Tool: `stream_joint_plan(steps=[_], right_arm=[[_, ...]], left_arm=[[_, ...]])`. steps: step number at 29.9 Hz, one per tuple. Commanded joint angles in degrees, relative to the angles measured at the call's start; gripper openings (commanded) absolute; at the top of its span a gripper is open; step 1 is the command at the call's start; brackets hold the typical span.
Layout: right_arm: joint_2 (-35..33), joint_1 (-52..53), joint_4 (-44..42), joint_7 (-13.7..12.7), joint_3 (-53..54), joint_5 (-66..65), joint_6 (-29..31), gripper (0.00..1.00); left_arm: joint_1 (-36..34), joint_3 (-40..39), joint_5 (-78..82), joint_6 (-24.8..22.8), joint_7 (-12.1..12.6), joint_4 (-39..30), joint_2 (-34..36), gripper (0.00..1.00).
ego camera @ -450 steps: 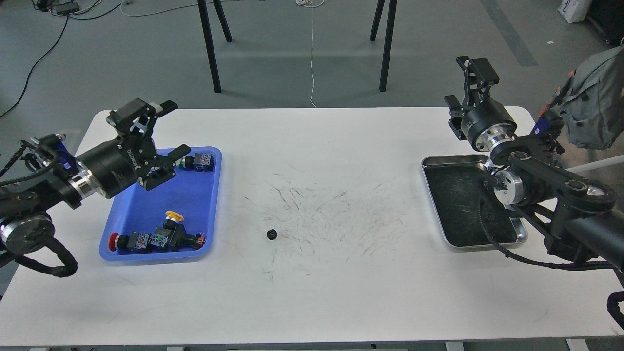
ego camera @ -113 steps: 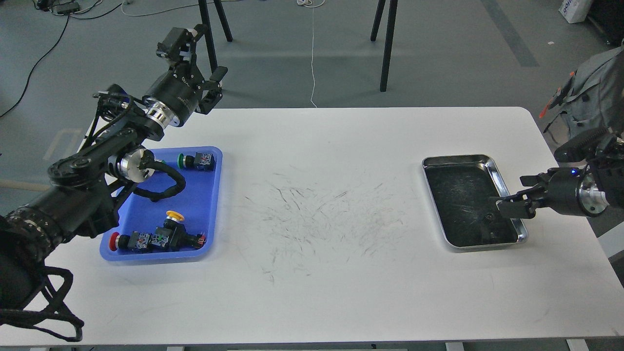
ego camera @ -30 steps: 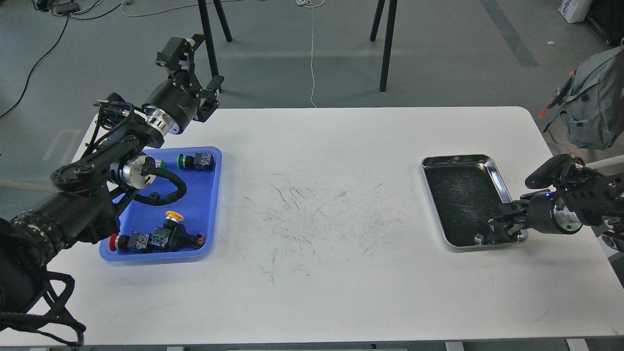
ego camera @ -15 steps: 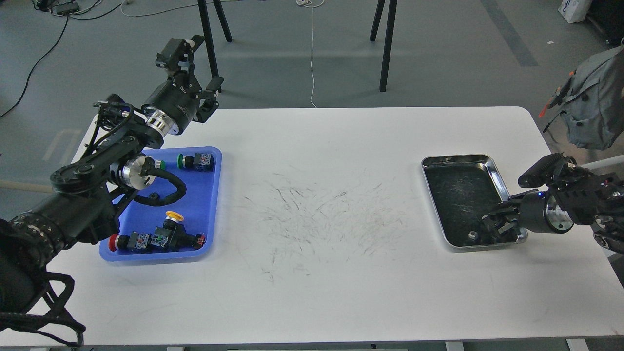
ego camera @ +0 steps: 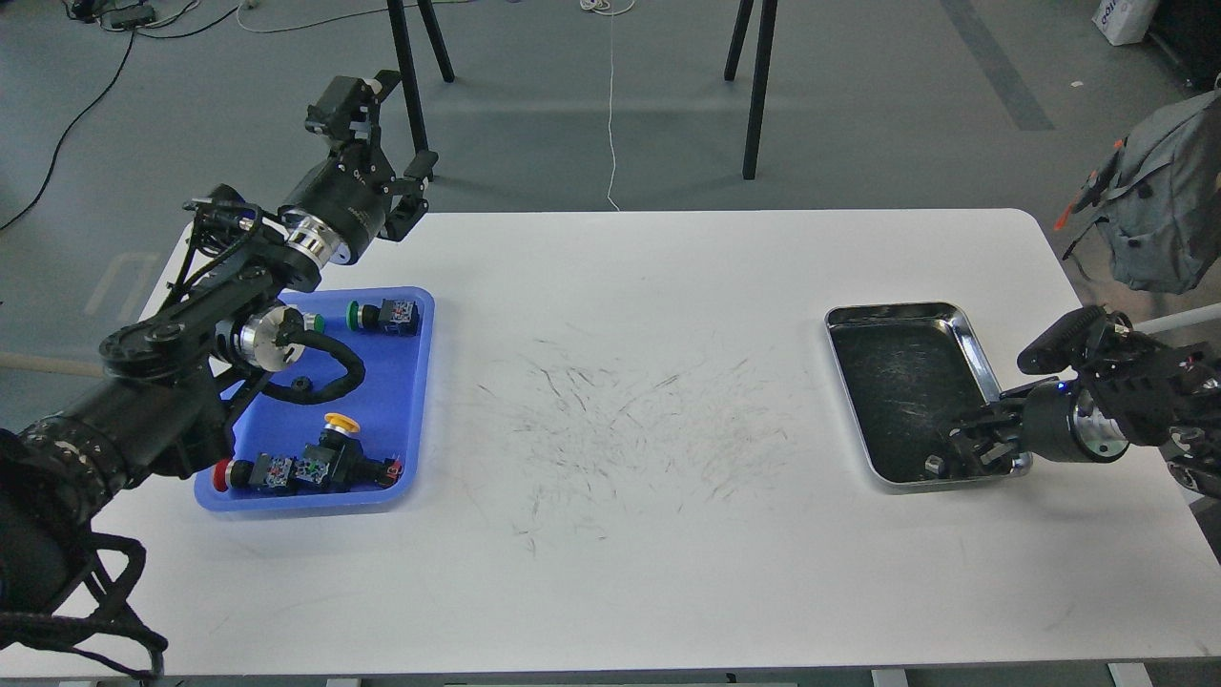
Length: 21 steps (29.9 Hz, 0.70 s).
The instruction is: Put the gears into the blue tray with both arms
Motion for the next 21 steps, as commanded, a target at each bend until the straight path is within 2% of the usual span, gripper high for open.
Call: stream_joint_plan(steps=[1,3,14,21], right_arm=[[0.1,0.1,0.1,0.2,0.0,0.0,0.0,0.26],[0.1,0.1,-0.1,0.2,-0.2,0.0,0.1,0.18],[0.2,1.1,-0.2,0.3,0.6,0.2,-0.2,0.08],[0.3,0.7,-0.1,0.9,6.2,0.2,-0.5,0.02]], left_arm=[[0.0,0.0,0.0,0.0,0.0,0.0,0.0,1.0],[-0.1,0.0,0.0,0.0,0.0,0.0,0.1,1.0],[0.0,0.1,0.1,0.0,0.0,0.0,0.1,1.0],[0.1,0.1,0.2,-0.1,0.0,-0.1,0.6,1.0]])
